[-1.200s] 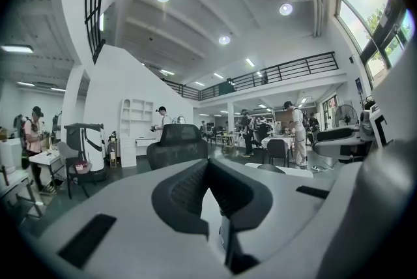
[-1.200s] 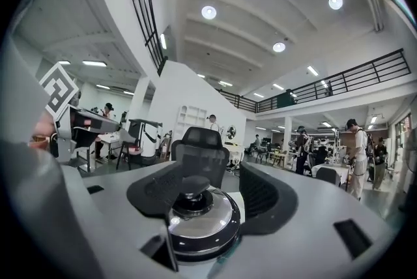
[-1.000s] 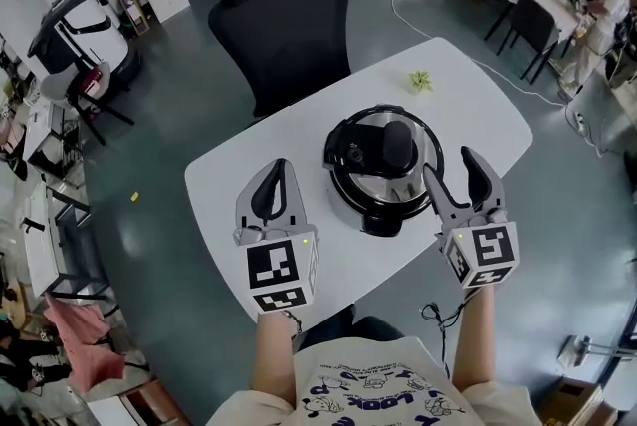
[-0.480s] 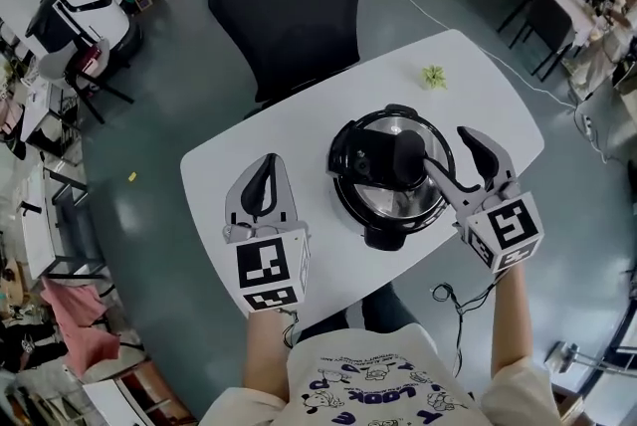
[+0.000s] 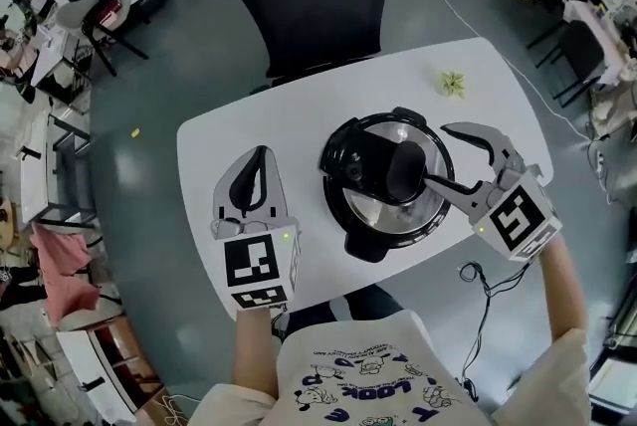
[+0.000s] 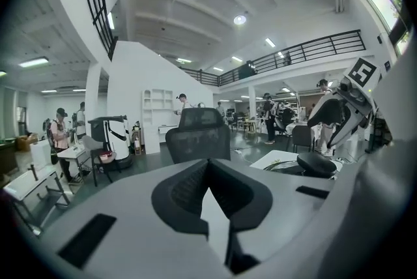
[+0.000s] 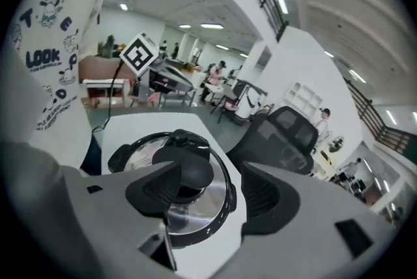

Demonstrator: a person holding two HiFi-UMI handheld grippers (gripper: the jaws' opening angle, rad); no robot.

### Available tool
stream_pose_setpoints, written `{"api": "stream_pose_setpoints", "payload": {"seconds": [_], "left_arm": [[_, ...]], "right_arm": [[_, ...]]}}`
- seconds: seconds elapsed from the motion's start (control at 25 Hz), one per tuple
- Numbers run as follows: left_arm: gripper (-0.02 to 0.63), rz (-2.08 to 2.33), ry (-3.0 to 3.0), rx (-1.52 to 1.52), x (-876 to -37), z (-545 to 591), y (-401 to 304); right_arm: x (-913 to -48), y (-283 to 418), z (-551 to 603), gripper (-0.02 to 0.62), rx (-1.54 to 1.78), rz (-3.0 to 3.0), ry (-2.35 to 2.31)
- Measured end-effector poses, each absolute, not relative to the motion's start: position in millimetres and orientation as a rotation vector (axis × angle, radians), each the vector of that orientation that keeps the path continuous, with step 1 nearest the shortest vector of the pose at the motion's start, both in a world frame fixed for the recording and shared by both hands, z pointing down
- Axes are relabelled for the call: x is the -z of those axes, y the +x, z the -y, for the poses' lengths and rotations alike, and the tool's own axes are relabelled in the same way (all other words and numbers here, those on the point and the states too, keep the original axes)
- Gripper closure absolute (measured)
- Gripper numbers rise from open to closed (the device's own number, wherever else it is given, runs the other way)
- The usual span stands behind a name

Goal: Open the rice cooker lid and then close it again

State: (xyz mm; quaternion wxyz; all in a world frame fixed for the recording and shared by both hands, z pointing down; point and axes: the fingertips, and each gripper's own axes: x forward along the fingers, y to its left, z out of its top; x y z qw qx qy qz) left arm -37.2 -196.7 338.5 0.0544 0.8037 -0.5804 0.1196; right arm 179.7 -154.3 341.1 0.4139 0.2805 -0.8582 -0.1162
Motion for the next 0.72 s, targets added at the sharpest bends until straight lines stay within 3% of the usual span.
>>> {"api": "stream_pose_setpoints", "payload": {"seconds": [0.72], "left_arm": [[0.592, 1.997, 2.176, -0.428, -355.3, 164.0, -44.7]], "right_arm": [[-405.7, 155.9, 132.9, 0.229, 0.784, 1.765, -0.333]]}}
